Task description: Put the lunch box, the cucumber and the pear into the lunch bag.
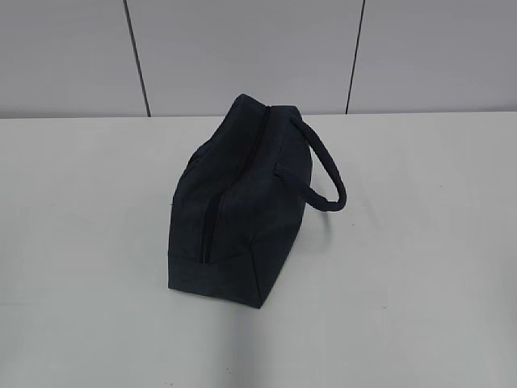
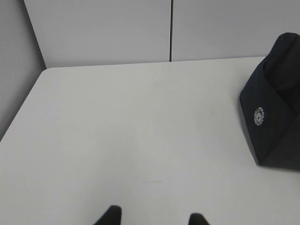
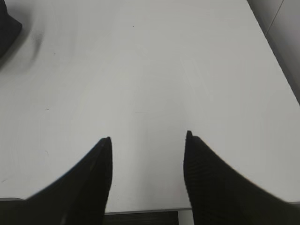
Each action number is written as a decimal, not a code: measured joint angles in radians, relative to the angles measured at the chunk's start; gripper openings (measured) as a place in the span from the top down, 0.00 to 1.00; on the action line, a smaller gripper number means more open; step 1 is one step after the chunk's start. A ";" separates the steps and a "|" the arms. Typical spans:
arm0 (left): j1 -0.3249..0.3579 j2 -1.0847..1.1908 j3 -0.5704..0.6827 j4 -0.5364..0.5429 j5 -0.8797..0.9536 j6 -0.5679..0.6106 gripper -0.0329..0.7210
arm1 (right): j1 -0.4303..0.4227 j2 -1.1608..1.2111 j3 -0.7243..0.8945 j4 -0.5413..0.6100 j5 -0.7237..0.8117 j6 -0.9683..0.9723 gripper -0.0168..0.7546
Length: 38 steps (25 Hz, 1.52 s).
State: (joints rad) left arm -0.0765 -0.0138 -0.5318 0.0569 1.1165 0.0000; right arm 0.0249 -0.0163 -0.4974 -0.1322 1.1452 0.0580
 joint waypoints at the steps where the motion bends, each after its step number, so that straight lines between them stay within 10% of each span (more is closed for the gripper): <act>1: 0.000 0.000 0.000 0.000 0.000 0.000 0.60 | 0.000 0.000 0.000 0.000 0.000 0.000 0.47; 38: 0.000 0.000 0.000 0.000 0.000 0.000 0.61 | -0.002 0.000 0.000 0.000 0.000 0.000 0.47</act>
State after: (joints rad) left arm -0.0765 -0.0138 -0.5318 0.0569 1.1165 0.0000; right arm 0.0233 -0.0163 -0.4974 -0.1322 1.1452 0.0580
